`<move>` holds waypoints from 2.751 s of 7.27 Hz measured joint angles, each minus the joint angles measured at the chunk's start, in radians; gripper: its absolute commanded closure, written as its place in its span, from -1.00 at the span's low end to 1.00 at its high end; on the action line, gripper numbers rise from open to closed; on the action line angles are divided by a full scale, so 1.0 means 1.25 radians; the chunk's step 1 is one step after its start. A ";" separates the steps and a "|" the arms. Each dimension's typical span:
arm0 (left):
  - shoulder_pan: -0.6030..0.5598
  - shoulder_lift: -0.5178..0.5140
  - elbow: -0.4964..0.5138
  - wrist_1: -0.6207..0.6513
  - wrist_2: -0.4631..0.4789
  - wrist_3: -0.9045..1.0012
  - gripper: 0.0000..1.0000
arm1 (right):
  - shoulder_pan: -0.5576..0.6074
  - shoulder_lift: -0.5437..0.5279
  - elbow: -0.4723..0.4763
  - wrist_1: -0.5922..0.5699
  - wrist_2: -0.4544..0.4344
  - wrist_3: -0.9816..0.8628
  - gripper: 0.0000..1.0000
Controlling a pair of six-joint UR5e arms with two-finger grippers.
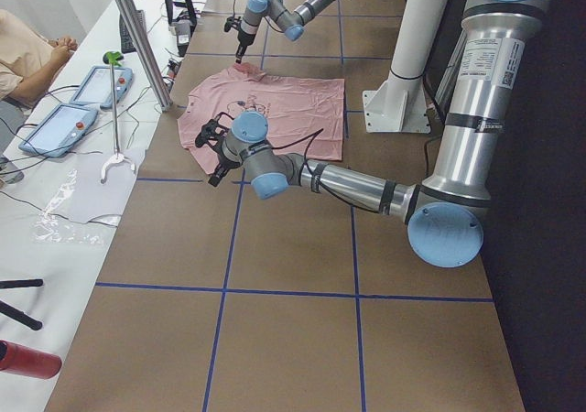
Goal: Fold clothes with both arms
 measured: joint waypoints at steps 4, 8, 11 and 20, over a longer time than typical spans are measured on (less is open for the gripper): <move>0.000 0.001 0.001 0.000 0.000 0.000 -0.99 | -0.071 0.116 -0.087 -0.058 -0.119 0.120 -0.72; 0.009 -0.012 0.001 0.000 0.012 0.000 -1.00 | -0.061 0.164 -0.098 -0.065 -0.092 0.074 -1.00; 0.082 -0.082 0.037 0.008 0.108 -0.070 -0.21 | 0.039 0.025 0.137 -0.174 0.088 -0.102 -1.00; 0.253 -0.311 0.401 -0.064 0.384 -0.292 0.05 | 0.192 -0.366 0.486 -0.144 0.288 -0.337 -1.00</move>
